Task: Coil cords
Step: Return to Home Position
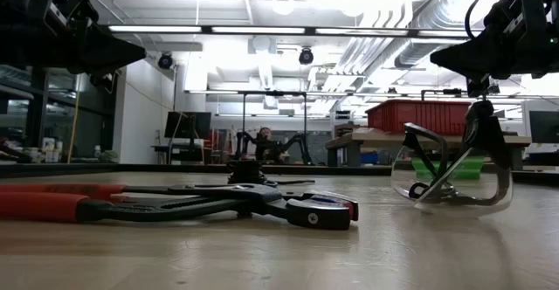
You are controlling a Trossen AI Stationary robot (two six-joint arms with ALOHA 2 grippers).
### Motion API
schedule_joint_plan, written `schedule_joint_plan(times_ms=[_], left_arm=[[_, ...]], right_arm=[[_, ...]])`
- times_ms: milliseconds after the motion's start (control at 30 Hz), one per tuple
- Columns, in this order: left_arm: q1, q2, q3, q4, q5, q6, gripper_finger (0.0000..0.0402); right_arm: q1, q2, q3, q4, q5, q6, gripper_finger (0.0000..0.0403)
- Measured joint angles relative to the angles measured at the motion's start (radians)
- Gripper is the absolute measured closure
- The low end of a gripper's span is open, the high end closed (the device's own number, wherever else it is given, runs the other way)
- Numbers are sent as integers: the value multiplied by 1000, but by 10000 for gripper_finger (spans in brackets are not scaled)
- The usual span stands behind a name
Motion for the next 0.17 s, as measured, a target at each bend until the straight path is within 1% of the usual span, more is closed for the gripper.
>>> schedule_joint_plan(times_ms=[167], left_arm=[[0, 0, 0, 0, 0, 0, 401]], right_arm=[[0, 0, 0, 0, 0, 0, 402]])
